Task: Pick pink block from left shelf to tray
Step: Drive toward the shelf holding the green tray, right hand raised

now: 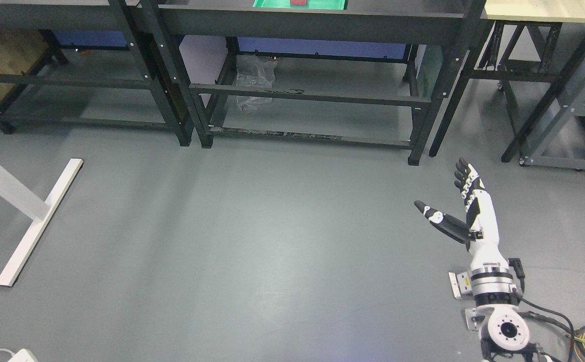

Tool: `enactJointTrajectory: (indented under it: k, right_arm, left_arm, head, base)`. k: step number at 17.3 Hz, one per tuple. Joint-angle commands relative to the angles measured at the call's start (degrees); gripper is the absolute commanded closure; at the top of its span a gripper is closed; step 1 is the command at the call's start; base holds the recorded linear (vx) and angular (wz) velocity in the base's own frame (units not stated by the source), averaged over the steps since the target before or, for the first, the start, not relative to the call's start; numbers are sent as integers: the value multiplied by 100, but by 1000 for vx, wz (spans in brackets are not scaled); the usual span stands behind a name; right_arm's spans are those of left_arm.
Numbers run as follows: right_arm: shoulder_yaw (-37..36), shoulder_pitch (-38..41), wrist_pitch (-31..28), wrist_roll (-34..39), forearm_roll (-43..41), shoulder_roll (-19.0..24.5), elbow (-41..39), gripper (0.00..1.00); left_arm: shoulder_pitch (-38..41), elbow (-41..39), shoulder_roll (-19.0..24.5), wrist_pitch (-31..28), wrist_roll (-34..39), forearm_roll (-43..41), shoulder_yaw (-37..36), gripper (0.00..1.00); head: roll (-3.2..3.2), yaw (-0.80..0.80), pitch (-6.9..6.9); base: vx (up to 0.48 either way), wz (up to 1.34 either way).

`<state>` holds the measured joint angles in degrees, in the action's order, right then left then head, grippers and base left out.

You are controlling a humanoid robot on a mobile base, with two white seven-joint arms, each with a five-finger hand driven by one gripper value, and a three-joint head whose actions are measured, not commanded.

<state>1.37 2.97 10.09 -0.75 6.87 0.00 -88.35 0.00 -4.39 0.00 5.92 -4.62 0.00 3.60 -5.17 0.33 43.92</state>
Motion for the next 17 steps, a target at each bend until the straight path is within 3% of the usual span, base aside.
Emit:
enactJointTrajectory:
  k: [1, 15, 17]
  right_arm:
    - [-532, -130, 19, -31, -19, -100, 89, 0]
    - [-576, 107, 124, -22, -458, -100, 89, 0]
    - [-559, 81, 186, -57, 118, -100, 55, 1]
  left_arm:
    - [53, 0, 100, -12, 4, -9, 0, 0]
    - [53, 0, 100, -12, 4, -9, 0, 0]
    - [53, 0, 100, -12, 4, -9, 0, 0]
  head:
    - [0, 0, 0]
    - [0, 0, 0]
    - [0, 0, 0]
  base:
    - [0, 0]
    - [0, 0]
    - [13, 0]
